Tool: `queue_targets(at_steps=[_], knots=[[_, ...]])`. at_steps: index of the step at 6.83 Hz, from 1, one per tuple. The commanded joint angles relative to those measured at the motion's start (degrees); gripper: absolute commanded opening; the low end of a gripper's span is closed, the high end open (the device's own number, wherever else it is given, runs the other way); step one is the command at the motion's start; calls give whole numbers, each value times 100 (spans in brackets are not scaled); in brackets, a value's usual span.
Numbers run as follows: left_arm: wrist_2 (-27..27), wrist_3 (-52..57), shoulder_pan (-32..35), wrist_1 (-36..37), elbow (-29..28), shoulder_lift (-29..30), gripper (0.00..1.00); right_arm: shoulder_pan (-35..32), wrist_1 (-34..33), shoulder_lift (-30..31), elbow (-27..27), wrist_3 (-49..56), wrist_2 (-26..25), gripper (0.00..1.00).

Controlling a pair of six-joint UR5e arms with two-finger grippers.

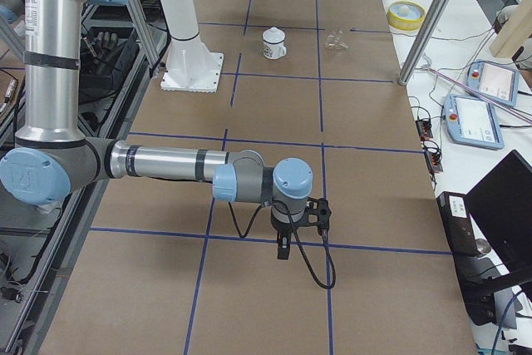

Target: Place funnel on cup

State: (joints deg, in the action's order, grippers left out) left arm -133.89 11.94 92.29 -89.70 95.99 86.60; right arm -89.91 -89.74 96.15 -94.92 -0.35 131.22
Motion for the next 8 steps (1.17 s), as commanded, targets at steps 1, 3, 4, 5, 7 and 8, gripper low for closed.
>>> queue_targets(at_steps=[1,3,4,5,7,8], knots=[[12,-24,-9,13,-71,59,100,0,0,0,-1,0,0,100],[12,-16,-9,5,-124,77,100,0,0,0,8,0,0,100],[12,-16,-9,5,-124,85,100,0,0,0,8,0,0,100],[38,-16,-9,13,-124,129,100,0,0,0,8,0,0,100],[64,-16,-9,13,-115,147,100,0,0,0,-1,0,0,100],[64,-16,-18,13,-107,156,100,0,0,0,8,0,0,100]])
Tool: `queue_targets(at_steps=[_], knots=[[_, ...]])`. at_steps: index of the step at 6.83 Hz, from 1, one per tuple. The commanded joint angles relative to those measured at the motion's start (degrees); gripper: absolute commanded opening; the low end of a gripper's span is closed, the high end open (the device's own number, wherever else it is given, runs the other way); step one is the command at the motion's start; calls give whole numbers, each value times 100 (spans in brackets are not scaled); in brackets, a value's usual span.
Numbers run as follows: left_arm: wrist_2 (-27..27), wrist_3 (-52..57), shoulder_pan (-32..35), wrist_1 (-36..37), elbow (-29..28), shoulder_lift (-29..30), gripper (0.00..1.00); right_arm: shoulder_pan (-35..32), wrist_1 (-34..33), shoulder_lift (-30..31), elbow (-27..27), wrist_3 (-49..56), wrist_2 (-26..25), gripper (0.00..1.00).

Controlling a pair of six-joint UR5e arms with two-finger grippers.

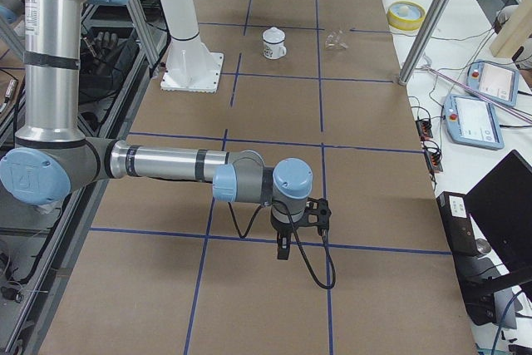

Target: Place funnel on cup

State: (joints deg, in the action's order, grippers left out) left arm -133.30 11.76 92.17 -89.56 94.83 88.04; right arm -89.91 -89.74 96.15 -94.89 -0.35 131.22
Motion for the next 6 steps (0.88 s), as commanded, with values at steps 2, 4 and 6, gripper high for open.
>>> queue_targets(at_steps=[2,4,6], knots=[[137,-15,-6,0,18,108,100,0,0,0,-3,0,0,100],[155,-33,-6,9,36,178,100,0,0,0,-3,0,0,100],[531,-785,-58,9,193,424,100,0,0,0,6,0,0,100]])
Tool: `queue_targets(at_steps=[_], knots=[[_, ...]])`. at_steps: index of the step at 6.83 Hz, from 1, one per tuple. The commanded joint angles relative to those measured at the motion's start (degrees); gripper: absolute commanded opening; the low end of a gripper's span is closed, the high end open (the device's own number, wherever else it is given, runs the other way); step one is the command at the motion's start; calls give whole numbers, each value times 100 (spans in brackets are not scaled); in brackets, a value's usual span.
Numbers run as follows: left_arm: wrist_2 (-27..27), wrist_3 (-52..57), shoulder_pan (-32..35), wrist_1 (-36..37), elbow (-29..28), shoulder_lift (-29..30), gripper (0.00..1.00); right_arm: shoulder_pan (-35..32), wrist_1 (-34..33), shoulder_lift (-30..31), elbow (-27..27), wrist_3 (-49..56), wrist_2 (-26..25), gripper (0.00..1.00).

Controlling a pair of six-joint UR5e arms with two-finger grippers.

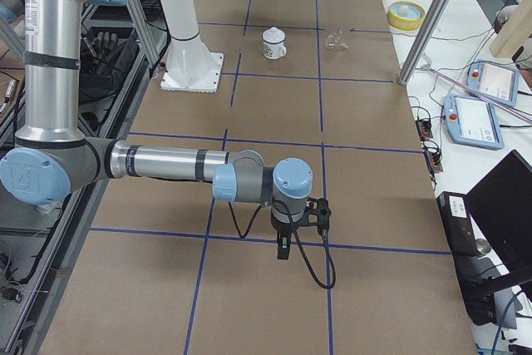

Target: Place funnel on cup

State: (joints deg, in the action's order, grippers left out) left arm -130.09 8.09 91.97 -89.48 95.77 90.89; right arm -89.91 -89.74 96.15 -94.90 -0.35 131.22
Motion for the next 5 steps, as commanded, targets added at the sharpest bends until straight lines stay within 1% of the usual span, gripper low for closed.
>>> queue_targets(at_steps=[1,3,5], knots=[[212,-588,-187,10,221,157,100,0,0,0,-2,0,0,100],[212,-1176,-486,36,650,210,100,0,0,0,-3,0,0,100],[195,-2053,-1004,45,1178,210,100,0,0,0,-3,0,0,100]])
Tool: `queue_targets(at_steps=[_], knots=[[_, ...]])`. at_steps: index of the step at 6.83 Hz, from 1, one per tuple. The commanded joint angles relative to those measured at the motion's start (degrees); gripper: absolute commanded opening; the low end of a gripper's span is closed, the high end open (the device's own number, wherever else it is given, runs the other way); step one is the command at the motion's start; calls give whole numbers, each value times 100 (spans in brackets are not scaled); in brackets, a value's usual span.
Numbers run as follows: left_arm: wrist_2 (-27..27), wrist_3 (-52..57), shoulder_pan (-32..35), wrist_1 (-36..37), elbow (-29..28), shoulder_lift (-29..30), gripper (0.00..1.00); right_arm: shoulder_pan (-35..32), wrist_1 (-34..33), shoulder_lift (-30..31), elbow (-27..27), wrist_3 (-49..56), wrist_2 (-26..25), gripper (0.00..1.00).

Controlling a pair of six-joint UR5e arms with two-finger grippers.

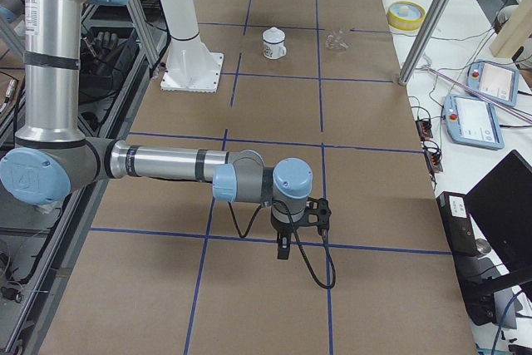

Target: Place funnel on cup

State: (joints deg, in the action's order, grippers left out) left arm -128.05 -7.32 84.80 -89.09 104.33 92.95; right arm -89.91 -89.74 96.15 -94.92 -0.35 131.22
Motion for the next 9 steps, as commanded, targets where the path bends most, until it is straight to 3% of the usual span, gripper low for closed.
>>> queue_targets(at_steps=[1,3,5,6,9], knots=[[-9,-994,-585,6,629,4,100,0,0,0,0,0,0,100],[-18,-2537,-1732,-38,1410,126,100,0,0,0,0,0,0,100],[174,-4191,-3007,-38,1617,993,100,0,0,0,0,0,0,100],[767,-4738,-3597,5,1591,1345,100,0,0,0,0,0,0,100],[1676,-5577,-4978,285,1459,2031,100,0,0,0,0,0,0,100]])
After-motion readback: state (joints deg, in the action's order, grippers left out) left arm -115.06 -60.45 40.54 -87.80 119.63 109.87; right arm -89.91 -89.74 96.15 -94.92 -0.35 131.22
